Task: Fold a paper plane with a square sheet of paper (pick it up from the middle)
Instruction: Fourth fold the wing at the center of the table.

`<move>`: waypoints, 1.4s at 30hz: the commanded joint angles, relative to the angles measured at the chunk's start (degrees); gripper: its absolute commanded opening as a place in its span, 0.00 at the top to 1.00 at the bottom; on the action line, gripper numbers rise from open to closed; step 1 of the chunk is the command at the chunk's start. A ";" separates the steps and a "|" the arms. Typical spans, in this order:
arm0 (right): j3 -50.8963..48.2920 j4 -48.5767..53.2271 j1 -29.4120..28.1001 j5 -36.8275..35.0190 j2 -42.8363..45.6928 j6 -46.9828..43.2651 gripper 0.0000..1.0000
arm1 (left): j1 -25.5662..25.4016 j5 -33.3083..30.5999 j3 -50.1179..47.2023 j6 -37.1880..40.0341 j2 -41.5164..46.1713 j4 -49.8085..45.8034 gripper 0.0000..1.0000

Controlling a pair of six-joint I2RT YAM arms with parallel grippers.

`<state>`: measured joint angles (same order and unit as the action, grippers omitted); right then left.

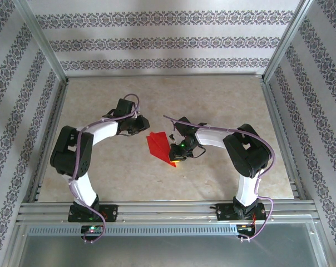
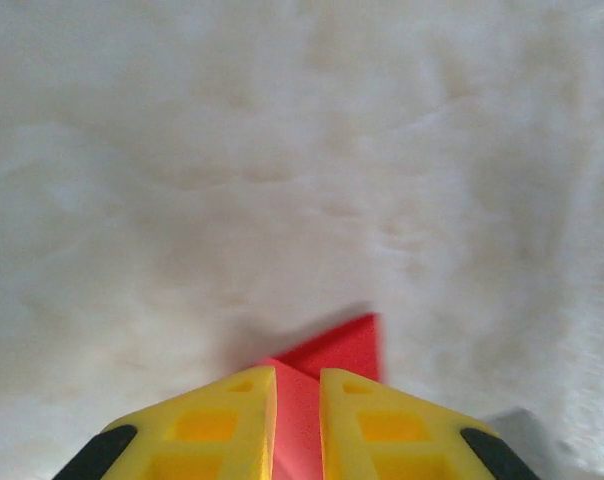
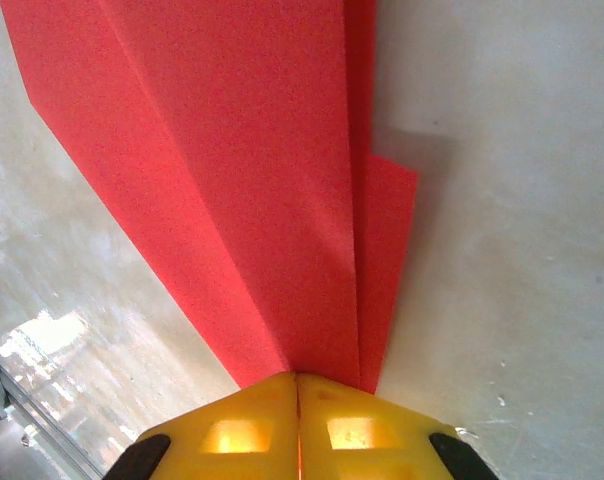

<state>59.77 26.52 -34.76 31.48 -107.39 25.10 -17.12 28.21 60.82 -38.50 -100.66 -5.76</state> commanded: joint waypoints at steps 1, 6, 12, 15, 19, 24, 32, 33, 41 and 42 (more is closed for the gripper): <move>-4.48 9.29 -0.48 -12.06 -5.02 0.25 0.91 | -3.51 2.03 -2.90 -3.46 2.82 3.12 0.81; -4.62 8.75 -0.48 -11.67 -4.59 0.31 0.91 | -7.60 3.03 -3.57 -6.46 -1.52 6.90 0.81; -4.18 7.69 -0.23 -10.10 -2.92 -0.05 0.91 | -8.70 3.17 -5.25 -8.90 -5.28 9.97 0.83; -3.83 6.52 -0.12 -8.42 -2.09 -0.23 0.91 | -8.67 2.57 -6.29 -9.13 -6.57 10.30 0.84; -3.67 0.36 0.86 -2.10 2.59 0.83 0.91 | -8.76 1.65 -6.98 -9.22 -7.96 9.69 0.85; -0.92 -5.01 1.28 0.47 7.39 2.87 0.87 | -8.79 -0.06 -6.85 -8.37 -8.10 6.76 0.85; 3.02 -3.67 -0.18 -1.52 1.52 3.75 0.89 | -8.79 -1.01 -6.61 -8.43 -8.96 4.82 0.86; 3.38 -3.08 -0.61 -1.89 0.87 3.50 0.90 | -8.72 -1.19 -6.52 -8.48 -9.14 4.48 0.86; 0.88 -1.56 -0.60 -4.41 -0.12 2.90 0.91 | -8.76 -3.27 -4.79 -8.87 -10.16 -0.72 0.86; 0.14 -1.48 -0.58 -4.41 0.10 2.77 0.91 | -8.79 -3.80 -4.37 -8.92 -10.47 -1.76 0.86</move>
<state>61.71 22.90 -35.40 28.97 -107.42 28.32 -25.54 30.13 56.27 -47.03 -107.96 -0.12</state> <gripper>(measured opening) 0.091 0.140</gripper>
